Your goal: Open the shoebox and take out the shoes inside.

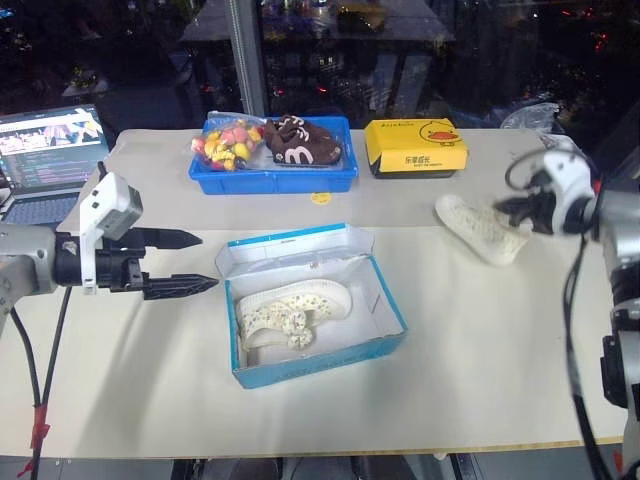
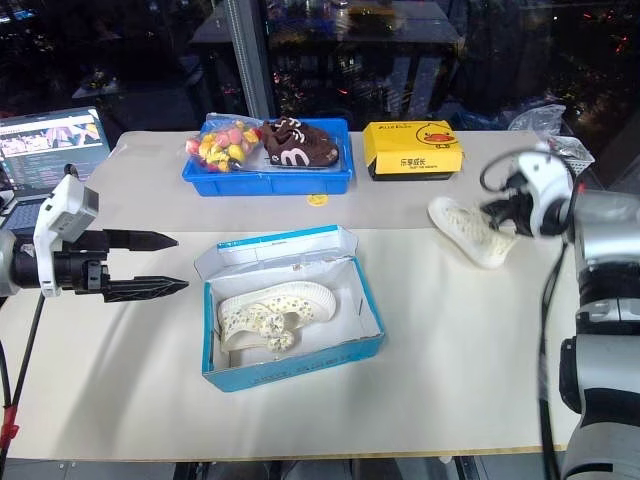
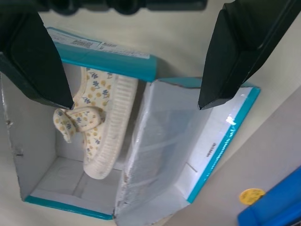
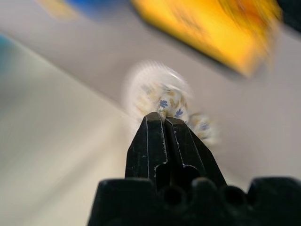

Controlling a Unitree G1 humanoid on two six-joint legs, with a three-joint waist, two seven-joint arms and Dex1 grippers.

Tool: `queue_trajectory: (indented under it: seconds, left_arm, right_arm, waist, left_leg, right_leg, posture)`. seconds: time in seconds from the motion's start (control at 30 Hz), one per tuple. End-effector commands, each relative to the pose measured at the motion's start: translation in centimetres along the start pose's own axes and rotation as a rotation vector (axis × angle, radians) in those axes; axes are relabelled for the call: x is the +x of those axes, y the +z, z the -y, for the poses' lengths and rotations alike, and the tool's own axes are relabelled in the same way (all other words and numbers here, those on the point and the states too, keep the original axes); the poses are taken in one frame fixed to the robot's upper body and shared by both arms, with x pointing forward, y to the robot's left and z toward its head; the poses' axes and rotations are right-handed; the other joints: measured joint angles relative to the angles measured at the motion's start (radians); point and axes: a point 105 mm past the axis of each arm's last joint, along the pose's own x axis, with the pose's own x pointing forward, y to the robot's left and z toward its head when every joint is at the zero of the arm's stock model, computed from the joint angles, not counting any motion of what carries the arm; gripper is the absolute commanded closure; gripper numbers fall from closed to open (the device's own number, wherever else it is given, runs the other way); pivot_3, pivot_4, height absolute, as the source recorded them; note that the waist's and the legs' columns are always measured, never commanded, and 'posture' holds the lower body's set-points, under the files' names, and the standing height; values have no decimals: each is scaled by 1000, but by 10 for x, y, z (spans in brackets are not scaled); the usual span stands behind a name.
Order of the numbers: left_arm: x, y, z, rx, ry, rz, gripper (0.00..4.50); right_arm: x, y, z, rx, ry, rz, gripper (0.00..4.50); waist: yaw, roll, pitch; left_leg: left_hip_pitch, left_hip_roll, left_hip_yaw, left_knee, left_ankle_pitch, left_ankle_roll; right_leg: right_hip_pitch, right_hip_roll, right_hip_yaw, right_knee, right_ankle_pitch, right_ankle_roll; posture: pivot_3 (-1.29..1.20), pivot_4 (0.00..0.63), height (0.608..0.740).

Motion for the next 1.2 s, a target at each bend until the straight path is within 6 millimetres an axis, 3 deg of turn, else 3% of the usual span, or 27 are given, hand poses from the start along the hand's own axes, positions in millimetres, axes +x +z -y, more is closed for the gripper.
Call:
queue_trajectory:
  seconds: [0.03,0.13,0.3,0.37,0.43,0.5,0.6,0.7,0.83,1.0,1.2]
  left_arm:
    - [-3,11,1,52,0,12,0]
    - [-4,12,1,52,-1,10,0]
    - [-5,11,1,49,-2,4,0]
    - [-4,11,1,48,-4,5,0]
    - [-4,11,1,48,-6,1,0]
    - [-3,9,2,48,-15,-8,0]
    - [-1,8,0,50,-17,-9,0]
    - [1,9,-2,54,-19,-7,0]
    - [2,9,-1,56,-19,-4,0]
    - [-1,7,1,47,-9,-6,0]
    - [-5,3,3,37,11,-12,0]
  right_arm:
    - [-3,-10,-1,-25,26,-11,3821]
    - [-3,-5,-10,-5,99,14,2985]
    - [-20,58,-8,70,166,263,1185]
    - [-36,98,-14,51,222,376,595]
    - [-52,127,-39,-4,361,449,595]
    - [-62,147,-90,-89,577,483,595]
    - [-63,145,-156,-205,810,431,595]
    - [-58,136,-211,-282,972,382,595]
    - [-52,125,-251,-360,1078,339,595]
    - [-39,120,-265,-424,1093,309,595]
    - [-22,110,-263,-427,1082,248,595]
  waist:
    - [-2,0,0]
    - [-6,0,0]
    - [-16,0,0]
    - [-21,0,0]
    - [-25,0,0]
    - [-26,0,0]
    - [-25,0,0]
    - [-23,-3,-2]
    - [-14,-3,-2]
    - [1,-3,-2]
    - [2,-3,-2]
  left_leg:
    - [0,0,0,0,0,0]
    - [2,1,0,0,0,0]
    - [2,0,0,1,0,0]
    - [3,1,0,1,0,0]
    - [2,1,0,1,0,0]
    - [2,1,0,0,0,0]
    - [2,2,0,0,0,0]
    - [2,2,-1,2,0,0]
    - [-1,2,-1,6,0,0]
    - [-1,2,-1,7,0,0]
    - [-1,2,-1,8,0,0]
  right_leg:
    - [0,0,0,0,0,0]
    - [2,1,0,0,0,0]
    - [2,1,1,1,1,1]
    - [3,1,1,1,1,2]
    - [2,1,1,1,1,2]
    - [2,2,1,1,1,2]
    - [2,2,1,1,1,2]
    - [3,2,0,1,-1,5]
    - [2,2,0,1,-1,8]
    - [2,2,0,1,0,6]
    - [2,2,0,1,1,4]
  posture:
    - [0,150,740]
    - [0,150,740]
    - [0,150,740]
    - [0,150,740]
    - [0,150,740]
    - [0,150,740]
    - [0,150,740]
    - [0,150,740]
    - [0,150,740]
    - [0,150,740]
    - [0,150,740]
